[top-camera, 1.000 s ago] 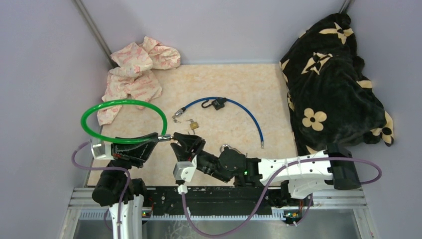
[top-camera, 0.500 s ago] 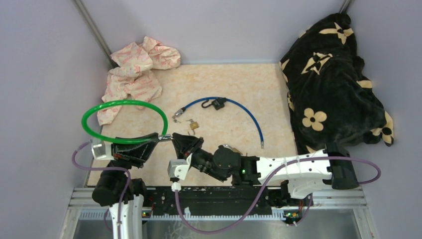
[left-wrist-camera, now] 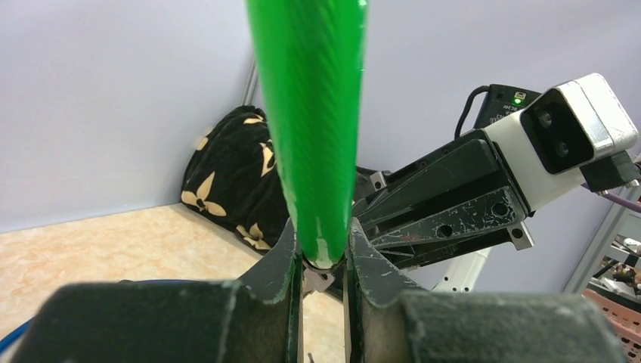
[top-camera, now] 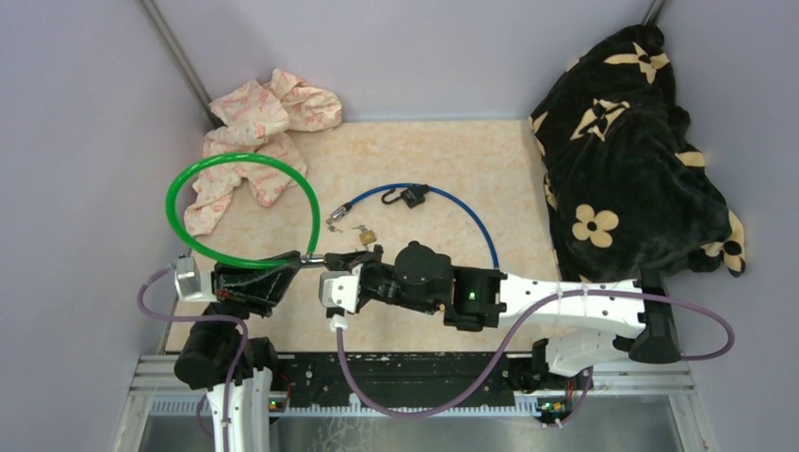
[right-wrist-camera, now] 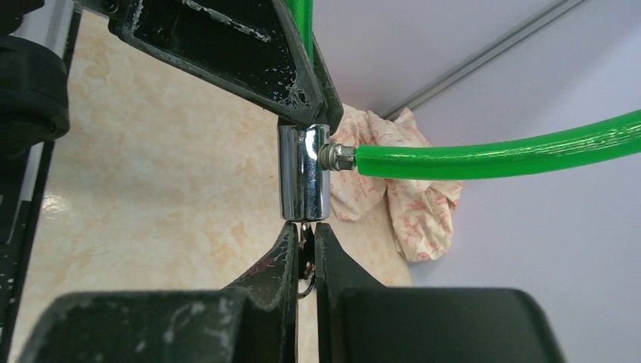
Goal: Lock with the key
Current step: Lock the lock.
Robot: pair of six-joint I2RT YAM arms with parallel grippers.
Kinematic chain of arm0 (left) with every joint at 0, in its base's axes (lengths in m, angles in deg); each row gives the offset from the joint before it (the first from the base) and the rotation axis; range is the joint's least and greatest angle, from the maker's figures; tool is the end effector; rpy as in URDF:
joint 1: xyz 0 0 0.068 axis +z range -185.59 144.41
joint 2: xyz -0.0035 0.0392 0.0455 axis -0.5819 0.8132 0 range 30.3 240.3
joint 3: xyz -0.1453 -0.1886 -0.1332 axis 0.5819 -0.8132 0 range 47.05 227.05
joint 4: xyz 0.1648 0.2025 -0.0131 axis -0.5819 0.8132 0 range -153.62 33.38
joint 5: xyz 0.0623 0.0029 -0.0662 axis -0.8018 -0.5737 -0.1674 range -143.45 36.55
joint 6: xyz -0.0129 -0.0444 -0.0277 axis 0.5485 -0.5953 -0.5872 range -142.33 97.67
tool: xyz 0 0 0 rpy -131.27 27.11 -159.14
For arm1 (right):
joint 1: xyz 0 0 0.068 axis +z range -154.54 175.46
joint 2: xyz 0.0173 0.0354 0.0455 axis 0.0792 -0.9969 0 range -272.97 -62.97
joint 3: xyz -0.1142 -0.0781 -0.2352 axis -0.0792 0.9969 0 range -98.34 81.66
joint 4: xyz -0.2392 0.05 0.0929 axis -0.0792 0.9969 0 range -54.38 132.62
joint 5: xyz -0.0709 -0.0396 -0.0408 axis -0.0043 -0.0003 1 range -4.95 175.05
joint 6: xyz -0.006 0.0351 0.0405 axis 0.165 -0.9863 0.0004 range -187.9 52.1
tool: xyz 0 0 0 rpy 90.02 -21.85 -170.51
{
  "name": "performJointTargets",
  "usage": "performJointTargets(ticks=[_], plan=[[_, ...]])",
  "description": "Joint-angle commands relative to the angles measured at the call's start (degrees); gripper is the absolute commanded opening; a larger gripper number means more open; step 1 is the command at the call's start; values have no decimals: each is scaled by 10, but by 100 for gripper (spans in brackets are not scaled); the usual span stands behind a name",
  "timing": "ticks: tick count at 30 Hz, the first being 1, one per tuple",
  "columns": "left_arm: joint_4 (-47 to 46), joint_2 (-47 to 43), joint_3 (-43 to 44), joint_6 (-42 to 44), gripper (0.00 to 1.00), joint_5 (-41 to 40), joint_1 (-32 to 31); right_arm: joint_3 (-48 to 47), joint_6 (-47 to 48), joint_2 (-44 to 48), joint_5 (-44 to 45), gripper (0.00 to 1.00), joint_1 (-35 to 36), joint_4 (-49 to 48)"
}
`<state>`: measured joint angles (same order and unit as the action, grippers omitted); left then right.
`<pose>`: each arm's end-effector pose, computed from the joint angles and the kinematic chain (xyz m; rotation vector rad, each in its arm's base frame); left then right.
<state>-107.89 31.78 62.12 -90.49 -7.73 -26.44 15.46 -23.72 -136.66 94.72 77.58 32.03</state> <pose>0.0362 -0.0200 0.3200 0.2925 0.9564 -1.1719 0.0477 0.3018 0.3870 -1.4095 0.8593 0.3680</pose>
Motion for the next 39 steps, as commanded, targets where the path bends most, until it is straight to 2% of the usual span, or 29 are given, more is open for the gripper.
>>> performJointTargets(ticks=[1,5,6,7,8,9,14,19,24,27,30,31,32,39], plan=[[-35,-5,8,16,0,18,-1,-35,-69,21,-73,7,-4,10],[-36,-5,10,16,0,11,-1,-33,-113,37,-73,53,-22,34],[-36,-5,10,14,0,10,-1,-34,-131,41,-81,59,-32,43],[-37,-4,10,13,0,7,-2,-33,-152,47,-92,71,-44,54],[-38,-5,9,13,0,8,-1,-32,-171,52,-117,89,-57,59],[-39,-4,9,13,0,8,-1,-32,-194,57,-147,97,-71,62],[-39,-5,7,13,0,12,-1,-51,-294,53,-284,98,-120,42],[-40,-5,7,11,0,16,-2,-88,-377,11,-320,94,-125,-14],[-47,-5,4,3,0,22,-1,-127,-423,-25,-297,74,-126,-27],[-59,-4,1,-6,0,25,-1,-125,-434,-33,-286,52,-127,-44],[-68,-5,-3,-20,0,20,0,-108,-437,-33,-292,12,-127,-67],[-72,-4,-5,-27,0,16,0,-102,-451,-34,-298,4,-127,-75],[-77,-5,-7,-33,0,11,1,-95,-457,-37,-305,0,-127,-81],[-99,-5,-6,-51,0,-5,3,-78,-486,-73,-335,0,-127,-90]])
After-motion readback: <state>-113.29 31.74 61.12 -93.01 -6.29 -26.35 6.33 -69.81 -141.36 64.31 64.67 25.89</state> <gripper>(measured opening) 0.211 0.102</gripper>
